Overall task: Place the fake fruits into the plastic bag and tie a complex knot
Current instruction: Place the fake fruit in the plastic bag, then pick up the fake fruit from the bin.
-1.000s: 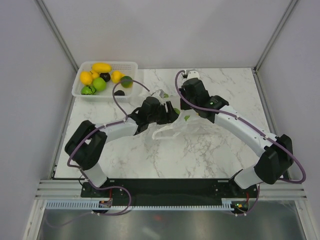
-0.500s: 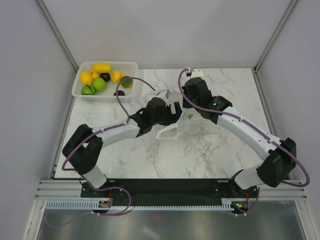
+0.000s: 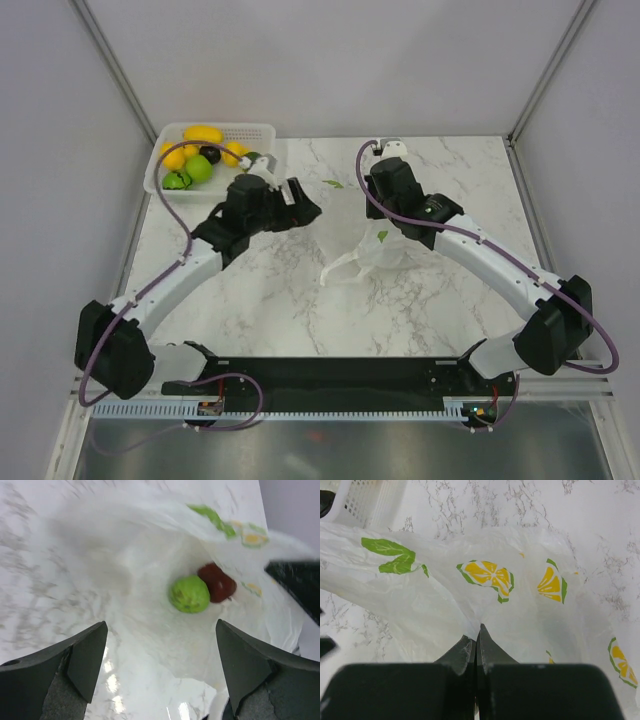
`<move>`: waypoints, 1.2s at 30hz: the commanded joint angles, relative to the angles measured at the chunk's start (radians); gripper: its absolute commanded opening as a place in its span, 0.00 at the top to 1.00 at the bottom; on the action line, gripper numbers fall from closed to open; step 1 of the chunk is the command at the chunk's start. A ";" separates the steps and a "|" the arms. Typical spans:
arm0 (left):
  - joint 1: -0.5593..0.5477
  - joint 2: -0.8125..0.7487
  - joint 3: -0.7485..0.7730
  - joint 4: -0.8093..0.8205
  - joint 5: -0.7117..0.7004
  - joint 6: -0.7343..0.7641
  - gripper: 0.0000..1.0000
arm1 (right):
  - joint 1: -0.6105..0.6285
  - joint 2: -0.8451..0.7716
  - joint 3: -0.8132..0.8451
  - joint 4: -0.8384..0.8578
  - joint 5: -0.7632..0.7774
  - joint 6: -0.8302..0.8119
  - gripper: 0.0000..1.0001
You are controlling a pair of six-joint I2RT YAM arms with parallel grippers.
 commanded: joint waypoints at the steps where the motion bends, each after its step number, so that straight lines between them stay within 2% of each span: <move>1: 0.184 -0.092 0.000 -0.100 0.018 0.064 0.04 | -0.004 -0.040 -0.009 0.014 0.016 0.000 1.00; 3: 0.279 -0.094 0.029 -0.144 0.000 0.076 0.00 | -0.001 -0.040 -0.011 0.016 0.010 0.000 1.00; 4: 0.295 -0.080 0.054 -0.170 -0.079 0.105 0.00 | -0.001 -0.037 -0.011 0.016 0.009 -0.002 1.00; 8: 0.358 0.067 0.282 -0.305 -0.246 0.174 0.00 | -0.002 -0.035 -0.014 0.016 0.009 -0.010 1.00; 10: 0.387 0.142 0.351 -0.345 -0.232 0.200 0.01 | -0.002 -0.032 -0.017 0.019 0.009 -0.010 1.00; 15: 0.473 0.433 0.634 -0.456 -0.203 0.253 0.04 | -0.001 -0.032 -0.023 0.020 -0.005 -0.019 1.00; 22: 0.502 0.779 1.049 -0.689 -0.191 0.335 0.06 | -0.002 -0.026 -0.034 0.019 -0.013 -0.028 1.00; 25: 0.502 0.848 1.096 -0.717 -0.188 0.339 0.07 | -0.002 -0.024 -0.040 0.023 -0.018 -0.028 1.00; 34: 0.502 0.949 1.079 -0.721 -0.214 0.340 0.07 | -0.002 -0.018 -0.065 0.042 -0.034 -0.016 1.00; 36: 0.510 0.977 1.083 -0.723 -0.200 0.334 0.12 | -0.002 -0.018 -0.071 0.043 -0.033 -0.016 1.00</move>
